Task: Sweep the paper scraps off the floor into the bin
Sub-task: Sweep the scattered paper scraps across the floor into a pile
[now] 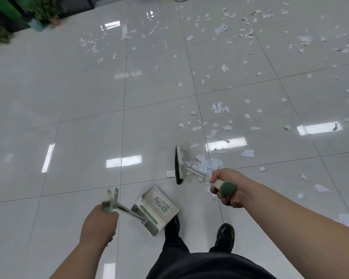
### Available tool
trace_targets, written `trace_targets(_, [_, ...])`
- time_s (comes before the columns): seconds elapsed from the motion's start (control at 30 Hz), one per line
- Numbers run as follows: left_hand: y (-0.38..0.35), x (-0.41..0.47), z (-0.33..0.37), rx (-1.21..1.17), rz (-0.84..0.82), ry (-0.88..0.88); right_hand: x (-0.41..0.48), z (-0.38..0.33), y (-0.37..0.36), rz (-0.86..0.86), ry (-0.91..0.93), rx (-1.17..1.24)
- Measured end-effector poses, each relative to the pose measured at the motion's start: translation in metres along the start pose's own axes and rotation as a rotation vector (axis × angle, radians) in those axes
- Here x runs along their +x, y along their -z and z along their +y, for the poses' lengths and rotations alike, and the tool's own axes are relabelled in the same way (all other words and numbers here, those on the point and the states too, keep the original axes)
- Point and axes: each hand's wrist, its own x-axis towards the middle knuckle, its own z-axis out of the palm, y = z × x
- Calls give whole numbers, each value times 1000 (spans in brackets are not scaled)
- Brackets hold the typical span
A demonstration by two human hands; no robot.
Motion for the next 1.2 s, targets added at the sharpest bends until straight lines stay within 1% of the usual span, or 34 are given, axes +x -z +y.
trace_targets(0.2, [-28,-19,24,-46,-30,-28,-27,-5,37,135,75,-23])
trace_targets(0.37, [-36,-24,41,-74,-56,-58,-38,-11,54,231,133,-61])
trace_targets(0.5, [-36,-23,43,-100,-63,-36,-54,-11,64,233,161,-123])
trace_targets(0.63, [-36,-24,43,-111,-62,-20,-72,-10,62,167,156,-130])
trace_targets(0.8, [-32,-26,36,-104,-75,-17,-76,-7,61,47,69,-128])
trace_targets(0.87, [-33,-26,34,-101,-79,-12,-76,-6,66,24,25,-152])
trace_targets(1.07, [-51,-26,37,-80,-102,-16,-82,4,97,47,-173,-206])
trace_targets(1.2, [-66,-27,49,-37,-126,-74,-94,13,129,98,-198,-182])
